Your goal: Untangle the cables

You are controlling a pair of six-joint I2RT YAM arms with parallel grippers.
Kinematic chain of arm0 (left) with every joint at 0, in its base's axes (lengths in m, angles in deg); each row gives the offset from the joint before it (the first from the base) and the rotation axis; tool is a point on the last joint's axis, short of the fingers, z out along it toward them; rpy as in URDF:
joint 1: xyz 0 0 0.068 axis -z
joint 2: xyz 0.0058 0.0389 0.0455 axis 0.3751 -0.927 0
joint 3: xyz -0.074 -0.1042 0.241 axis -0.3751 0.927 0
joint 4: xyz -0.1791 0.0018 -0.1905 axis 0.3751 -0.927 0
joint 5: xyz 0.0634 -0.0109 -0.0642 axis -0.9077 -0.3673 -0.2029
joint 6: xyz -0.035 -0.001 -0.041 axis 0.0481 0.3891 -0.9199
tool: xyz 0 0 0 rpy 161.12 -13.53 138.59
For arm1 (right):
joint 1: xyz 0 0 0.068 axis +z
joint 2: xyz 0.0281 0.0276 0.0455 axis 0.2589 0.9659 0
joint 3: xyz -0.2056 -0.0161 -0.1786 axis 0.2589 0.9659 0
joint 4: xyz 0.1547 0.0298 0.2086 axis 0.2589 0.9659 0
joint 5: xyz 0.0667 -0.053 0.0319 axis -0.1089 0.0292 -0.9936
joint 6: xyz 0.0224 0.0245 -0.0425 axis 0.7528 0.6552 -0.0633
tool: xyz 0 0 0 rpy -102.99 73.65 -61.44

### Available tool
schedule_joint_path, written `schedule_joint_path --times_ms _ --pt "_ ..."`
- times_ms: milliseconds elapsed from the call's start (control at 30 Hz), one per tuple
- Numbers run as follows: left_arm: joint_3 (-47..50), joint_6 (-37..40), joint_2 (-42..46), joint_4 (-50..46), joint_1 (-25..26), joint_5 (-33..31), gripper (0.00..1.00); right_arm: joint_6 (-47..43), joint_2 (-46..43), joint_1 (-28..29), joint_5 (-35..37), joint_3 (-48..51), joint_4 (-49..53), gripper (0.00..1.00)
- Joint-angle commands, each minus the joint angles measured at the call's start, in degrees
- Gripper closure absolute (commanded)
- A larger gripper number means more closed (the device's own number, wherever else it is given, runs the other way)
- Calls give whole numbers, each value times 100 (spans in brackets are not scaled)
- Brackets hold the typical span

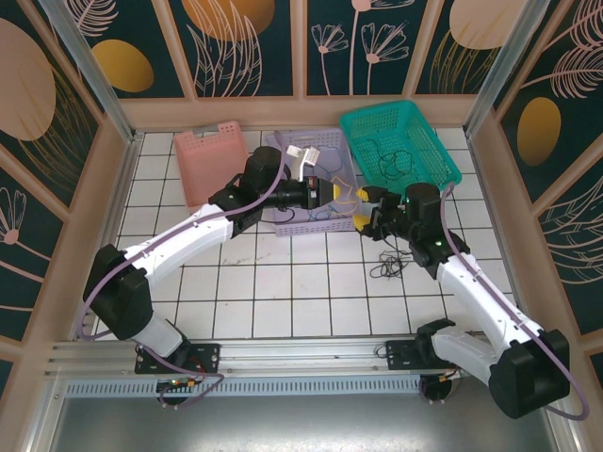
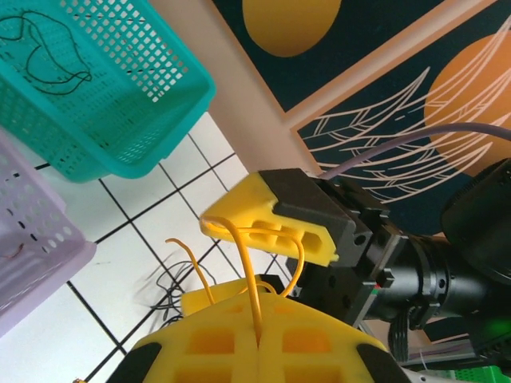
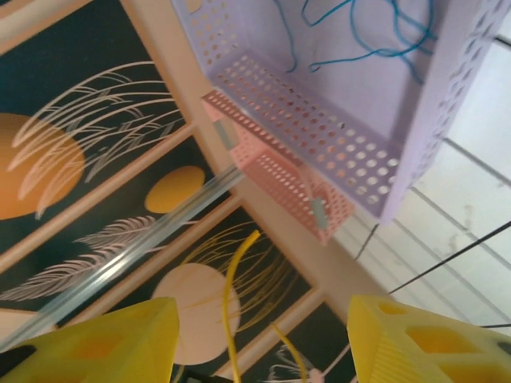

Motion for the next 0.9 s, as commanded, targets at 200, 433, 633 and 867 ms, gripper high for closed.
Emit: schedule_joint_path --times_ms 200,433,633,867 --pt "42 -97 -117 420 -23 429 100 773 594 28 28 55 -1419 62" --pt "-37 162 -76 18 -19 403 100 -199 625 -229 142 -513 -320 97" --pt "-29 529 -98 -651 -14 399 100 -1273 552 -875 328 -1179 452 100" --pt "-46 994 -436 -1260 320 772 100 -3295 1701 -1468 386 -3388 1300 100"
